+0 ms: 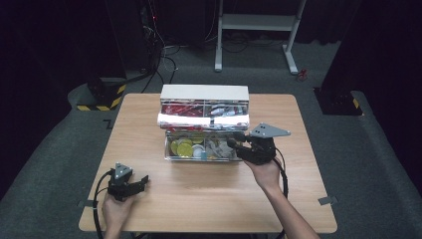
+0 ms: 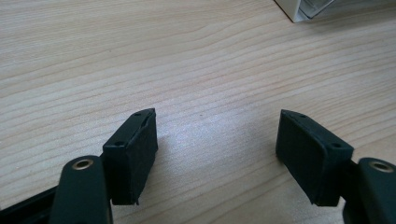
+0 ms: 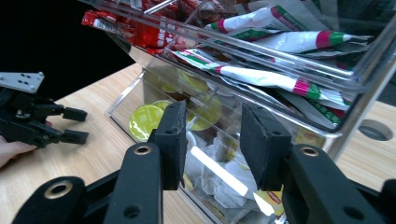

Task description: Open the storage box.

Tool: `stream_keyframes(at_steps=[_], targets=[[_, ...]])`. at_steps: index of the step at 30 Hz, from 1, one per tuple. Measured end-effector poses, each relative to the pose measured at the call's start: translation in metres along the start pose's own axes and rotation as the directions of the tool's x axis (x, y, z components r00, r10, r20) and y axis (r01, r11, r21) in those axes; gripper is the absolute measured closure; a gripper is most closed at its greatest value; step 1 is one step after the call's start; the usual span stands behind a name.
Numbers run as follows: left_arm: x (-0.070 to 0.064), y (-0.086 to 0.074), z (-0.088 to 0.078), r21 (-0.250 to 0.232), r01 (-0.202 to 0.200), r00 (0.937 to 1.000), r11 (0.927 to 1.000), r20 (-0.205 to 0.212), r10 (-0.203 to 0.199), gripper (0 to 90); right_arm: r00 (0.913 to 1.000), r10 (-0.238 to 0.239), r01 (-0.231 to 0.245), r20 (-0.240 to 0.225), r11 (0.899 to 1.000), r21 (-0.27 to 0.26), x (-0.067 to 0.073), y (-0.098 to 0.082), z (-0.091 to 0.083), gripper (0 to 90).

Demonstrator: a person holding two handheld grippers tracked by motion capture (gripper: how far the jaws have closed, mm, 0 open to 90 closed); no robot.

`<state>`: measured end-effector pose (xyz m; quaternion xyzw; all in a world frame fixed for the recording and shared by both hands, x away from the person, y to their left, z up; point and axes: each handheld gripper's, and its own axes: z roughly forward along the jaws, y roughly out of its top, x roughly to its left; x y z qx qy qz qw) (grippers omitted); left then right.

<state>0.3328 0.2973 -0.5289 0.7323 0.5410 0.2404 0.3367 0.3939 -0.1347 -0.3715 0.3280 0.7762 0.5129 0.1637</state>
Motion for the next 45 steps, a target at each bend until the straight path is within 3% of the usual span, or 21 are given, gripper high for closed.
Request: stream_keyframes(at_steps=[11, 28, 45], targets=[[0.0, 0.0, 0.0, -0.001, 0.004, 1.0, 1.0, 0.002, -0.004, 29.7, 0.9998, 0.01, -0.01, -0.017, 1.0, 0.008, -0.001, 0.009, 0.009, 61.7], [0.0, 0.0, 0.0, -0.001, 0.004, 1.0, 1.0, 0.002, -0.004, 29.6, 0.9999, -0.012, 0.012, -0.005, 1.0, -0.017, 0.003, 0.019, 0.012, 61.6], [-0.001, 0.0, 0.0, 0.008, -0.008, 1.0, 0.9999, 0.0, 0.008, 28.9, 0.999, -0.03, 0.032, 0.033, 0.998, -0.049, 0.007, 0.037, 0.002, 58.7]])
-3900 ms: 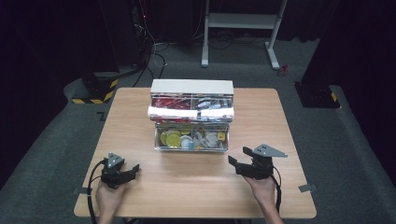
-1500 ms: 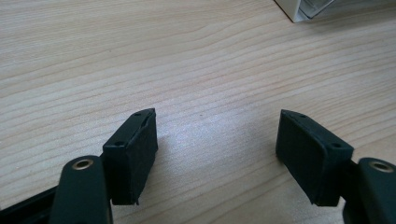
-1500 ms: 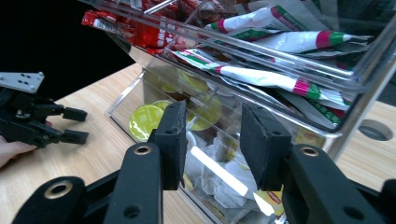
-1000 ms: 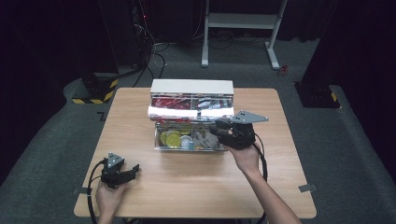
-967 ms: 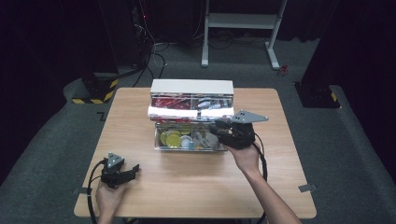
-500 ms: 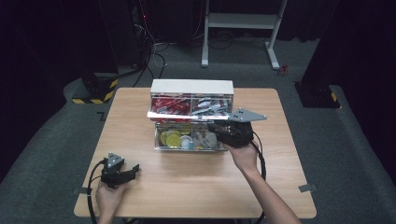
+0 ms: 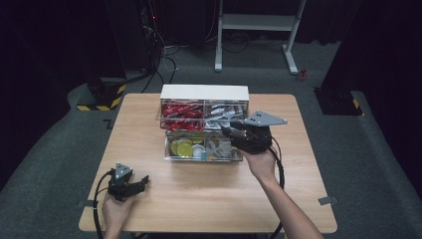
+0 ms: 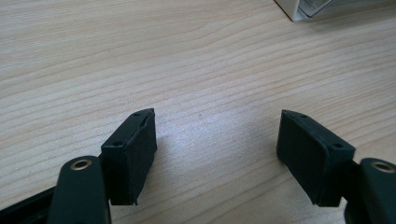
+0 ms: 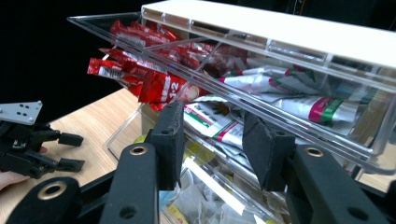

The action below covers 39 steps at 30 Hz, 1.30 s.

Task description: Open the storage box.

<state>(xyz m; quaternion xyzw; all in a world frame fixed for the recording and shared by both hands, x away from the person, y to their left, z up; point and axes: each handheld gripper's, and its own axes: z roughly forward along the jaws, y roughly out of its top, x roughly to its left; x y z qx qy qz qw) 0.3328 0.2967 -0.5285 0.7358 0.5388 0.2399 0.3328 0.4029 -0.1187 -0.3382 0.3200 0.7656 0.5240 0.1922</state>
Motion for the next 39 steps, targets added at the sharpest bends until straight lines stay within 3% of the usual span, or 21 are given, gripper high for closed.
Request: stream_keyframes(at_steps=[3, 5, 6, 34, 39], targets=[[0.0, 0.0, 0.0, -0.004, 0.0, 1.0, 1.0, -0.001, 0.0, 28.9, 0.9999, -0.008, 0.008, 0.007, 1.0, 0.005, 0.0, 0.005, -0.001, 58.1], [-0.002, -0.001, 0.002, -0.019, 0.02, 0.9998, 0.9996, -0.002, -0.02, 28.9, 0.9998, -0.011, 0.01, 0.014, 1.0, 0.002, -0.001, 0.008, -0.002, 57.7], [0.0, 0.0, 0.0, -0.002, -0.002, 1.0, 1.0, -0.002, 0.002, 28.8, 0.9998, -0.009, 0.009, 0.016, 1.0, 0.004, -0.001, 0.009, -0.002, 57.7], [0.0, 0.0, 0.0, -0.005, -0.012, 0.9999, 0.9999, -0.004, 0.012, 28.8, 0.9978, -0.011, 0.013, 0.066, 1.0, -0.025, -0.01, 0.039, -0.005, 56.6], [0.001, 0.0, 0.0, -0.012, 0.005, 1.0, 0.9999, 0.007, -0.005, 31.3, 0.9977, -0.008, 0.009, 0.067, 1.0, -0.027, -0.012, 0.041, -0.004, 56.5]])
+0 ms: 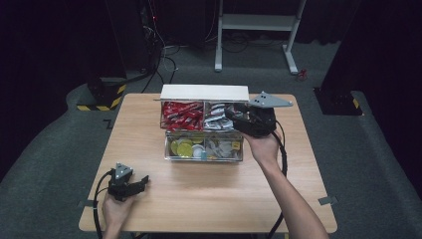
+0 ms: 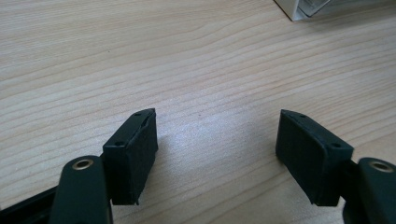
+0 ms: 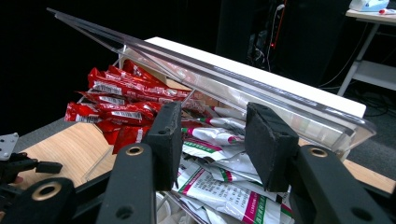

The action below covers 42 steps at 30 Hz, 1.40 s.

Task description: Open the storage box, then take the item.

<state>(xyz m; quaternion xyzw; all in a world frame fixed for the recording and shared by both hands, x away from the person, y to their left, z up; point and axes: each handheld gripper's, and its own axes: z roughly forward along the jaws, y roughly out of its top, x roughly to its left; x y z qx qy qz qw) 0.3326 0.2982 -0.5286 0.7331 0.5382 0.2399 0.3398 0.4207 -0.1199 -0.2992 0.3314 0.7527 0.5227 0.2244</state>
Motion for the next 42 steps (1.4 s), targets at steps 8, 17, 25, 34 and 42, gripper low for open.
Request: stream_keyframes(at_steps=[8, 17, 25, 34, 42], targets=[[0.001, 0.0, -0.001, -0.008, 0.019, 0.9996, 0.9998, 0.021, -0.019, 32.5, 1.0, 0.002, -0.002, 0.009, 1.0, 0.011, -0.004, 0.002, 0.001, 56.6], [-0.009, 0.007, -0.003, -0.027, 0.048, 0.9961, 0.9985, 0.075, -0.046, 32.6, 0.9999, 0.007, -0.007, 0.013, 1.0, 0.019, -0.008, 0.007, 0.003, 56.8], [-0.013, 0.025, -0.01, -0.081, 0.042, 0.9928, 0.9958, 0.115, -0.033, 36.7, 0.9998, 0.007, -0.007, 0.017, 1.0, 0.025, -0.009, 0.011, 0.004, 56.9], [-0.02, 0.05, -0.019, -0.121, 0.069, 0.9827, 0.9903, 0.179, -0.047, 35.4, 1.0, 0.005, -0.005, 0.008, 1.0, 0.023, -0.011, 0.01, 0.003, 57.5], [-0.025, 0.07, -0.022, -0.132, 0.093, 0.9679, 0.9868, 0.245, -0.059, 36.8, 1.0, 0.003, -0.003, 0.008, 1.0, 0.021, -0.011, 0.01, 0.003, 57.5]])
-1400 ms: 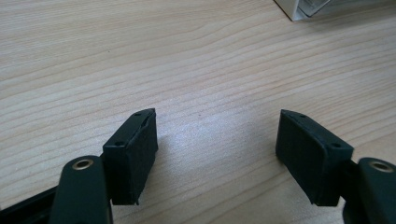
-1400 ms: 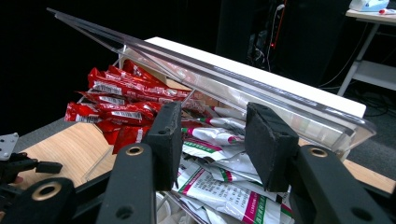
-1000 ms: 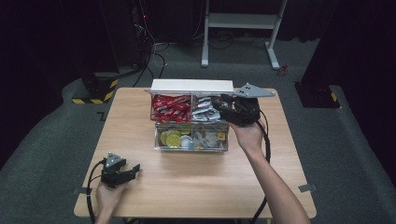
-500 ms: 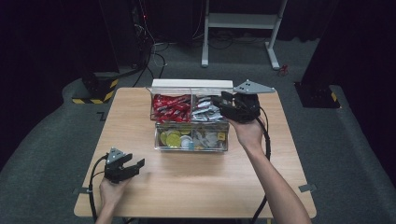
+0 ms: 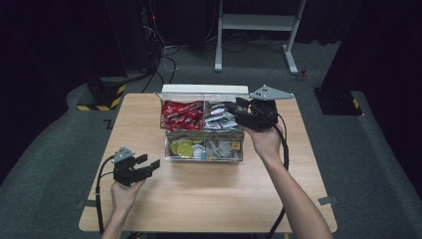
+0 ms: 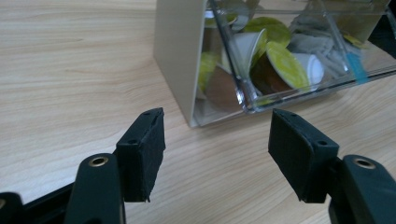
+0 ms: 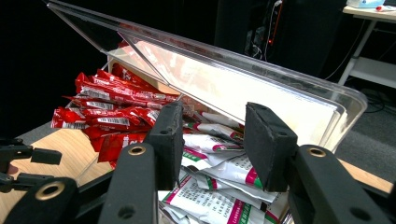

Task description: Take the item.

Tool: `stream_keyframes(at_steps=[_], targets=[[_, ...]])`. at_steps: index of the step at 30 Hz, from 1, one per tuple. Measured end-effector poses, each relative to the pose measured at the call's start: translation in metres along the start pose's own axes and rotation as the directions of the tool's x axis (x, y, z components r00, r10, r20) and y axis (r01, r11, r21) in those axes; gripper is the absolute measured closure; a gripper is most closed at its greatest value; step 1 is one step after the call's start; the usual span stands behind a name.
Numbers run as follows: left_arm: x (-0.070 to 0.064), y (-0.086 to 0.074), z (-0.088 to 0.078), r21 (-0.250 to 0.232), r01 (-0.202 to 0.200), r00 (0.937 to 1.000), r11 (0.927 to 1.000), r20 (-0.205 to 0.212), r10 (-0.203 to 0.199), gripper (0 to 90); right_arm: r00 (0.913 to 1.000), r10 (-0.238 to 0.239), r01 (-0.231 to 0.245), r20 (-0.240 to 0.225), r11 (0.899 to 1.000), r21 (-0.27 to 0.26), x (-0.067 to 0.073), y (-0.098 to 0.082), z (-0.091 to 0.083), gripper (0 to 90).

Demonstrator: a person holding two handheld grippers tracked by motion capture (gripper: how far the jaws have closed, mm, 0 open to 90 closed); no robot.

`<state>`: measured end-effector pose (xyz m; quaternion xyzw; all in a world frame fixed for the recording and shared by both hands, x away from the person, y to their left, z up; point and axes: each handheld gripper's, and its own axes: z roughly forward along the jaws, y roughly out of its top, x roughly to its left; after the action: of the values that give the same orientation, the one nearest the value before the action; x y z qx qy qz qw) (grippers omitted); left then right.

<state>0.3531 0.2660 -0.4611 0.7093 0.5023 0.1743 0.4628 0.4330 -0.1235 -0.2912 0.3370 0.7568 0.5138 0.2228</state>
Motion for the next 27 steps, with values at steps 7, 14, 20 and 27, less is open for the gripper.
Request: stream_keyframes(at_steps=[7, 14, 20, 27], targets=[[-0.011, 0.021, -0.003, -0.024, -0.047, 0.9985, 0.9986, 0.029, 0.047, 37.2, 1.0, 0.001, -0.001, 0.005, 1.0, 0.005, 0.0, 0.0, -0.001, 57.5], [-0.02, 0.045, -0.012, -0.04, -0.115, 0.9916, 0.9925, 0.055, 0.117, 41.8, 1.0, 0.0, 0.0, 0.004, 1.0, 0.001, -0.001, 0.0, -0.001, 57.3], [-0.02, 0.061, -0.017, -0.062, -0.129, 0.9875, 0.9897, 0.084, 0.134, 42.0, 1.0, -0.006, 0.006, 0.006, 1.0, 0.008, 0.0, 0.001, -0.001, 57.4], [-0.02, 0.078, -0.024, -0.088, -0.145, 0.9849, 0.9855, 0.082, 0.152, 40.3, 0.9999, -0.006, 0.006, 0.012, 1.0, 0.017, 0.0, 0.002, -0.001, 57.5]])
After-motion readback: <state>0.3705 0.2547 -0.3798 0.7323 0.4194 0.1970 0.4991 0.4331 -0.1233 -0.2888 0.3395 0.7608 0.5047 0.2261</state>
